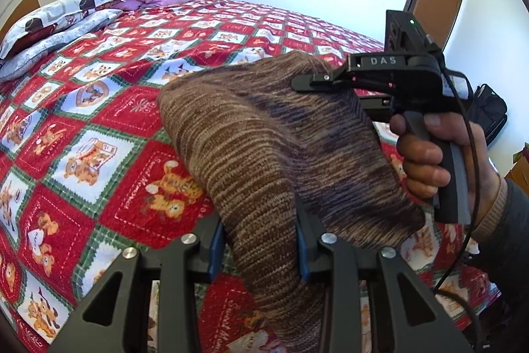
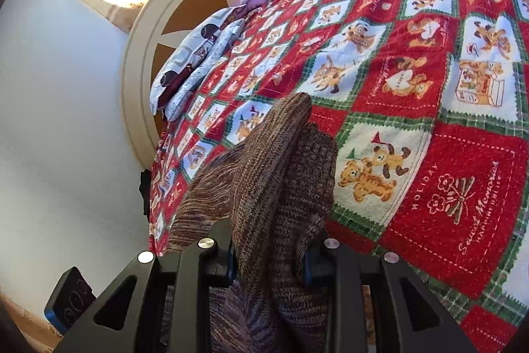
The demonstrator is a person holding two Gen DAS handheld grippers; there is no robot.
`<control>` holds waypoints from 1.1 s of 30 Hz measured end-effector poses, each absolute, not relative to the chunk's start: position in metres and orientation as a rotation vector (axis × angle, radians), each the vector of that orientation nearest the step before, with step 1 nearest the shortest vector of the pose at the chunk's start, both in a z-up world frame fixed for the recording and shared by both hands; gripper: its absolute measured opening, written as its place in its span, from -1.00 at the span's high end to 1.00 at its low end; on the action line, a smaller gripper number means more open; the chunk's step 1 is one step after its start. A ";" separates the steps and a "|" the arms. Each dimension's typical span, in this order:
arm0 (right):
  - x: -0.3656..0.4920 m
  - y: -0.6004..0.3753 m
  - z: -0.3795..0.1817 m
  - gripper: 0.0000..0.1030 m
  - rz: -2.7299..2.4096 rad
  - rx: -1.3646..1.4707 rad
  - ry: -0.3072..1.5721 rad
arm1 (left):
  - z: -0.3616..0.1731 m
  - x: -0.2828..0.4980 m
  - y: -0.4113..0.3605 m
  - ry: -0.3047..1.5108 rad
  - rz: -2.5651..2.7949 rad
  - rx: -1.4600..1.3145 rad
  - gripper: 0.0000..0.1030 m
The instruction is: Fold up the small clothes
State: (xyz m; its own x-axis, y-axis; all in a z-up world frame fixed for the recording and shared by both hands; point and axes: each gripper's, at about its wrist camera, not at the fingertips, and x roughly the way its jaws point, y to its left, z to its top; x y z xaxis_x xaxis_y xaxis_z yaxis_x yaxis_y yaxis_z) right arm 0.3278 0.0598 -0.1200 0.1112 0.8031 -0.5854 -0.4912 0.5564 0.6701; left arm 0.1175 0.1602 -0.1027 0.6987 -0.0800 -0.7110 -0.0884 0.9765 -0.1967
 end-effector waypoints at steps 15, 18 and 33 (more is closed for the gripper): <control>0.327 0.059 -0.132 0.37 0.903 0.284 1.096 | -0.115 0.109 0.150 0.786 0.052 -0.158 0.15; 0.323 0.055 -0.126 0.29 0.880 0.262 1.076 | -0.107 0.106 0.157 0.780 0.057 -0.185 0.14; 0.212 0.050 -0.093 0.03 1.004 0.015 0.997 | -0.104 0.138 0.190 0.718 0.216 -0.167 -0.24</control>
State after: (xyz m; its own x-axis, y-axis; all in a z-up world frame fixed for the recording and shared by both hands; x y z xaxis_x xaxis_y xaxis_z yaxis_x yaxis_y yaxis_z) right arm 0.2124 0.0498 -0.0932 0.1548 0.7071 -0.6900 -0.6947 0.5745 0.4329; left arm 0.1383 0.1903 -0.1035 0.7325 0.1386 -0.6665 -0.2529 0.9644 -0.0773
